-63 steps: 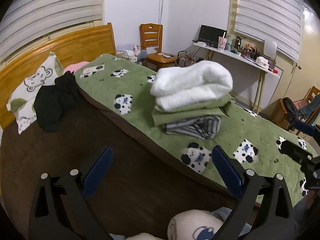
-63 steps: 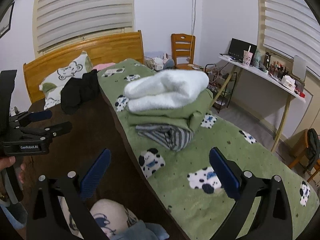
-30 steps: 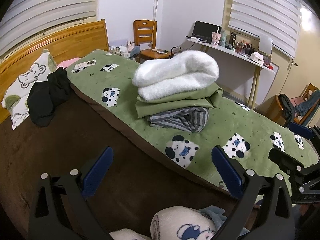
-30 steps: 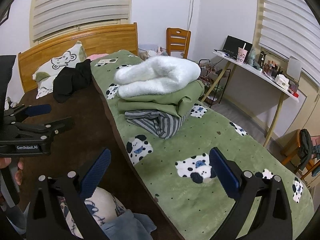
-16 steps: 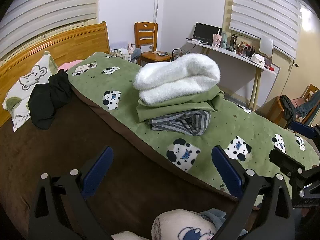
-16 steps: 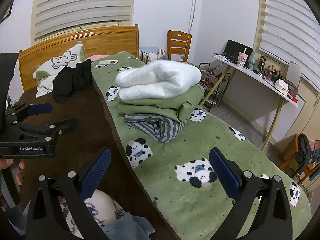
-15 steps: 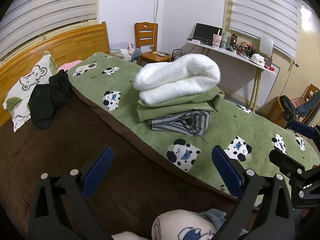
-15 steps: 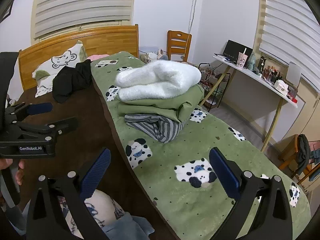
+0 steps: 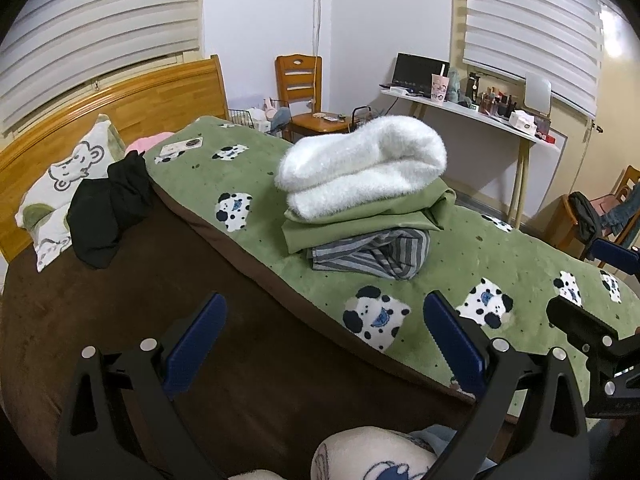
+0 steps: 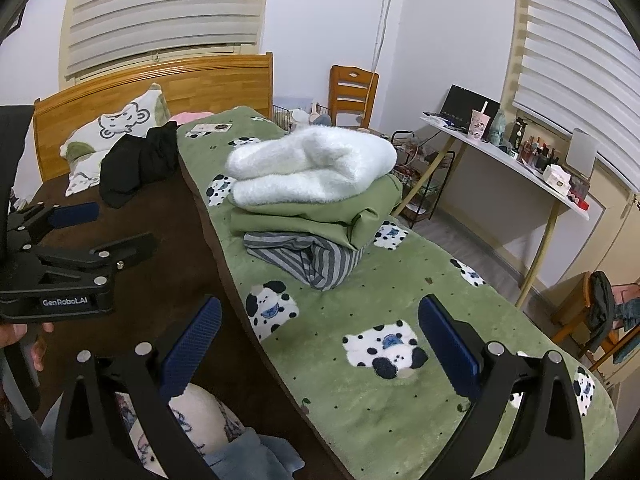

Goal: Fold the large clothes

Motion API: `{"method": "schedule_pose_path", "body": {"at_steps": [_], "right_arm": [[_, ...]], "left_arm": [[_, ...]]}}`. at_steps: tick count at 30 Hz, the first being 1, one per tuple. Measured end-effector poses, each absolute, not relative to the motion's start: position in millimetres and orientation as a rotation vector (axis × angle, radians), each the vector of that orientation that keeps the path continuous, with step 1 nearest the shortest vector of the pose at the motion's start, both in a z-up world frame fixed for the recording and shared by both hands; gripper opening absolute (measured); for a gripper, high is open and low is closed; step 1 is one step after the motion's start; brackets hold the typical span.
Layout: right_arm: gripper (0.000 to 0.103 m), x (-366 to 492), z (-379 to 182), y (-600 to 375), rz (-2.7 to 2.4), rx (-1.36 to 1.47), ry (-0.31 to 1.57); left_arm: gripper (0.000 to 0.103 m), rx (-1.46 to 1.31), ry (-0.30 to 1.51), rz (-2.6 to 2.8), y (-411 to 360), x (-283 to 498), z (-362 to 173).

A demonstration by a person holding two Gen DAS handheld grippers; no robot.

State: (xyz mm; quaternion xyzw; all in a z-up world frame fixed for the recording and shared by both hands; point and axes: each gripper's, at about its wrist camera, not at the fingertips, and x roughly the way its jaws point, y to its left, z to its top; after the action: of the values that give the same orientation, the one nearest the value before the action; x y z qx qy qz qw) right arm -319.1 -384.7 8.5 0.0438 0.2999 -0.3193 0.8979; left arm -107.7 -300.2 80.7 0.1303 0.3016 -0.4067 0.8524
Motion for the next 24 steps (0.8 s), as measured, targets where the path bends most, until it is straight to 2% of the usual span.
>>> {"method": "schedule_pose_path", "body": {"at_steps": [24], "right_arm": [[0.097, -317.2, 3.1, -388.4, -0.662, 0.095, 0.632]], "left_arm": [[0.096, 0.255, 0.593, -0.81, -300.0, -109.8, 87.1]]}}
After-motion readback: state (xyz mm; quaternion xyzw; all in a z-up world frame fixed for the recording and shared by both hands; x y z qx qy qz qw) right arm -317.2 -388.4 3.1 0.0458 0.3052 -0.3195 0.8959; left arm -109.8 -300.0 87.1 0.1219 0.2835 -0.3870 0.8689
